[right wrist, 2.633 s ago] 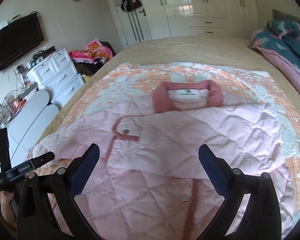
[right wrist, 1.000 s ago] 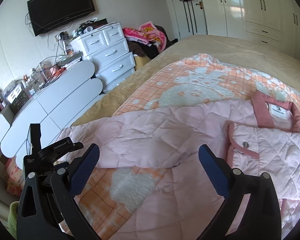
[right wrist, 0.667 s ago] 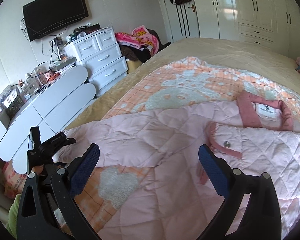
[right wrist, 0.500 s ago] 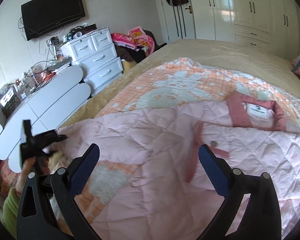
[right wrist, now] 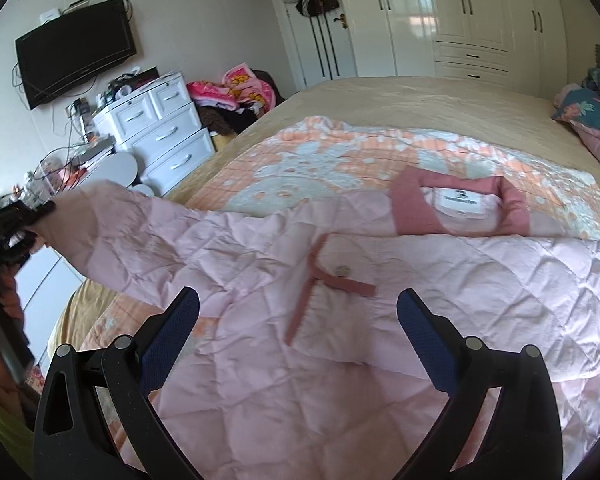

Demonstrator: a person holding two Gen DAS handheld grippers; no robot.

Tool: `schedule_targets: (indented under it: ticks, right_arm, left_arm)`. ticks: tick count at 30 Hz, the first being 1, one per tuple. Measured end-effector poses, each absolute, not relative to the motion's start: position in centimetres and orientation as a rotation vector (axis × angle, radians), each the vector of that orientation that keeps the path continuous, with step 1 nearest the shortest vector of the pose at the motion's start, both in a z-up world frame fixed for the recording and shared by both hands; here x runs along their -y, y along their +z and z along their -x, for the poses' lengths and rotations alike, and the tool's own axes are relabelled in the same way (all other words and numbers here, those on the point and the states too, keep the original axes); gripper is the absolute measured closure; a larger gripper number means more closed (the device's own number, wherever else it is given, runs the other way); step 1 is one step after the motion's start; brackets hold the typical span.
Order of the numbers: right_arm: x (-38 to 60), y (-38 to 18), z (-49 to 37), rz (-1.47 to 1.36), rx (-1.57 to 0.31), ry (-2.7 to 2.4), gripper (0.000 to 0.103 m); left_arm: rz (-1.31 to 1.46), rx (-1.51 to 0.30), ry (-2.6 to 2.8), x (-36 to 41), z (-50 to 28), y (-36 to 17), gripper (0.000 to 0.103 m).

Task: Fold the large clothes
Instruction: 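Grasp the other sleeve cuff with the left tool and fold it across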

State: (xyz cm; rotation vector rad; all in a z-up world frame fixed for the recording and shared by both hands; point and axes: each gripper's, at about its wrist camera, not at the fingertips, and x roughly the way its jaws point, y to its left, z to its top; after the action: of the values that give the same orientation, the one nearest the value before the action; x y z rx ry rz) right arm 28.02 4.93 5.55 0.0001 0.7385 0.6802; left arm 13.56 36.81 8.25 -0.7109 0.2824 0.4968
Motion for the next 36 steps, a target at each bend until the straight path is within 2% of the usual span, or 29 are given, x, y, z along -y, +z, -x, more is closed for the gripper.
schedule_targets:
  ticks: [15,28,36]
  right_arm:
    - [6.3,4.1,-28.8,-0.034,-0.737,0.546,0.004]
    - [15.1,2.6,-29.8,-0.042,-0.725,0.438,0.004]
    - [18.7,1.4,-30.4,-0.141,-0.726,0.411,0.004]
  left_arm:
    - [0.589,-0.220,0.245,-25.4,-17.3,13.1,0.090]
    - [0.544,-0.233,0.052,-16.9,-21.4,13.6,0.091]
    - [0.462,-0.293,-0.081,-11.5,-24.8,12.2,0.091]
